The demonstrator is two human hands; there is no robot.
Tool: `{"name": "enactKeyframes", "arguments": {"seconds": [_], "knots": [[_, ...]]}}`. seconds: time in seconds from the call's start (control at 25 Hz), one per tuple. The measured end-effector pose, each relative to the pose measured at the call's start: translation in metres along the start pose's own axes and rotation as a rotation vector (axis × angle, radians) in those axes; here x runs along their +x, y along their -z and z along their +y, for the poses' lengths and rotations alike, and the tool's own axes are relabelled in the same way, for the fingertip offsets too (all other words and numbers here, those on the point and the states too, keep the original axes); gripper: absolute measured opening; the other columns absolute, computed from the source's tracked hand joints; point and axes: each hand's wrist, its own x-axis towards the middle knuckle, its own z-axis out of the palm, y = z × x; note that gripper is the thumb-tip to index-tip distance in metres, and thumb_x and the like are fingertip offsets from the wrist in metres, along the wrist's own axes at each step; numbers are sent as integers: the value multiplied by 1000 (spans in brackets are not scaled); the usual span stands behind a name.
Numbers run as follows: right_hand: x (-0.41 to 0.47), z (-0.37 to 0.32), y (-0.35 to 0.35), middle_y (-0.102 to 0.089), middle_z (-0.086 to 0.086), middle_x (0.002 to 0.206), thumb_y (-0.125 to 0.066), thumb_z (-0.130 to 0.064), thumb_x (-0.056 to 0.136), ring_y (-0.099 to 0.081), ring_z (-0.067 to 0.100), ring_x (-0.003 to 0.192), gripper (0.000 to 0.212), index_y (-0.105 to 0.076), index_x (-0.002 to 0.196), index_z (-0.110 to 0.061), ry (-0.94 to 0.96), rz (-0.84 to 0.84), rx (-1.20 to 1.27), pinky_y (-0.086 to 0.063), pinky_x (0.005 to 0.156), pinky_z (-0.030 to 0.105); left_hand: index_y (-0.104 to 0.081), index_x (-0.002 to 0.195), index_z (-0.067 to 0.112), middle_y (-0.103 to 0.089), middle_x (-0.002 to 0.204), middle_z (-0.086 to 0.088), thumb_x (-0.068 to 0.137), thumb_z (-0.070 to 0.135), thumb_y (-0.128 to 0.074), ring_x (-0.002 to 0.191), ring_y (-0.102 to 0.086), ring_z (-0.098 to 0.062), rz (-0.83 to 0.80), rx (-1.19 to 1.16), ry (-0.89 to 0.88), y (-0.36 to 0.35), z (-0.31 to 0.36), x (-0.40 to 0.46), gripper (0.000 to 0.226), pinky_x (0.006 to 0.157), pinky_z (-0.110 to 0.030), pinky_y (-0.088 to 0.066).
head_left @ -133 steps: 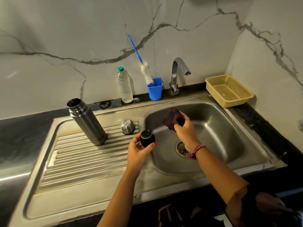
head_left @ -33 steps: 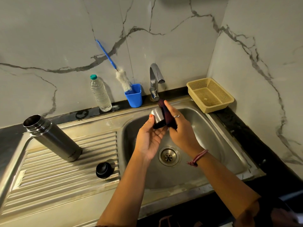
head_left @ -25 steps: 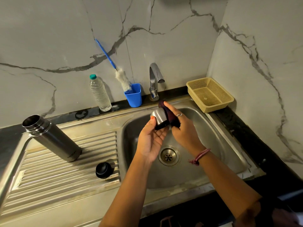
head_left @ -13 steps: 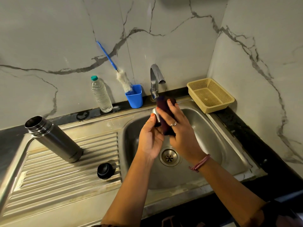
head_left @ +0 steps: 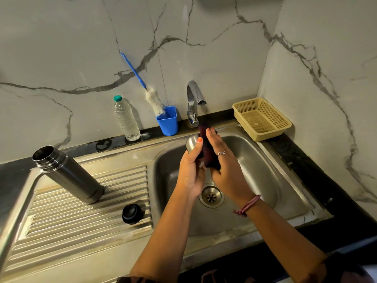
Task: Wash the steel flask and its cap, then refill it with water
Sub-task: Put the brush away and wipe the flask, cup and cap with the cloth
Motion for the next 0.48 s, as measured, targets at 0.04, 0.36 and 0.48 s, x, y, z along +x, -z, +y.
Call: {"name": "enactKeyframes", "arguments": {"seconds": [0.04,0.36,0.48], "knots": [[0,1,1,-28,3,154,-54,14,79,-23,17,144,82,-25,149,-15,26,-7,-18,-29,114,24,-75,105,12,-71,105,-11,82,31,-69,101,-66,-21,-5,-6,-2,0,1,-1,31,99,-37,-48],[5,-6,8,-24,-2,155,-40,-12,81,-19,24,145,67,-32,147,-21,139,15,-181,-32,112,42,-68,108,7,-70,102,-14,96,24,-53,99,-63,-24,6,-85,48,4,7,-5,26,99,-39,-46],[13,-5,9,-30,-3,152,-49,3,80,-25,19,142,72,-33,146,-19,42,-12,-23,-36,111,44,-67,110,9,-70,96,-12,87,30,-58,91,-63,-21,-8,-67,39,-1,8,-8,32,89,-33,-49]]}}
